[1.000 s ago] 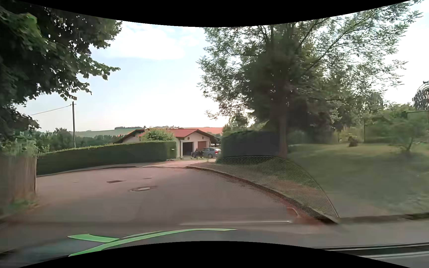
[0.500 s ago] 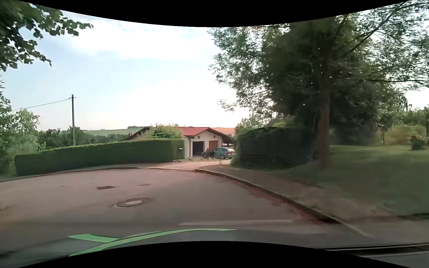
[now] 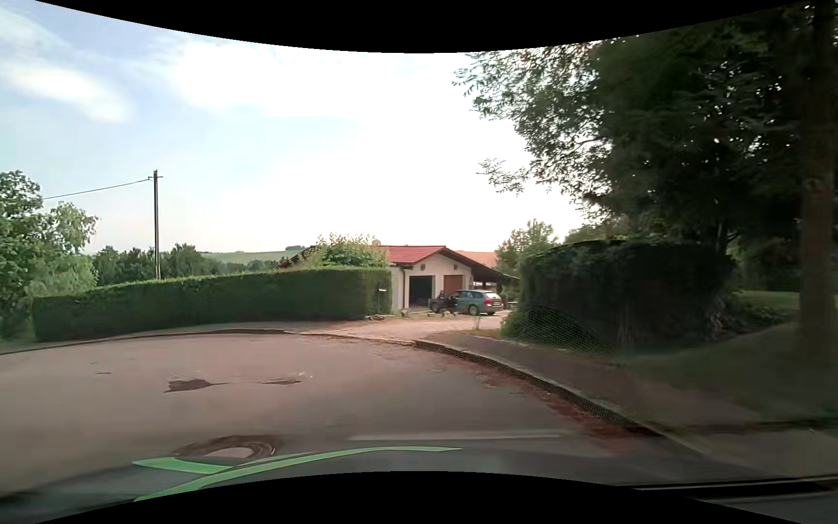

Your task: Follow the waypoints while adhering to traffic rules and regulations

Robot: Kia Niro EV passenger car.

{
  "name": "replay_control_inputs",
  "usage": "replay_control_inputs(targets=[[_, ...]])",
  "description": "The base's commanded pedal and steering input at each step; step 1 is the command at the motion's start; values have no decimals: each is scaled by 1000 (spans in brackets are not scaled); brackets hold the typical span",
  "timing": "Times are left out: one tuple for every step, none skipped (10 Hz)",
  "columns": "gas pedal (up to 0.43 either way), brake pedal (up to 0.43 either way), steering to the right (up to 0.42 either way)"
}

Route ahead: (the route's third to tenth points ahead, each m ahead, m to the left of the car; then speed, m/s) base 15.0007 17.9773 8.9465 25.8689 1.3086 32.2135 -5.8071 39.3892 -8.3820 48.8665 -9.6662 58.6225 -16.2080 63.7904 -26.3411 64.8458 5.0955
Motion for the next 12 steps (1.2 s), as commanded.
replay_control_inputs(targets=[[0,201,-182],[0,201,-201],[0,201,-219],[0,201,-230],[0,201,-241],[0,201,-245],[0,195,-248],[0,195,-251],[0,201,-259],[0,195,-271],[0,195,-277],[0,195,-286]])
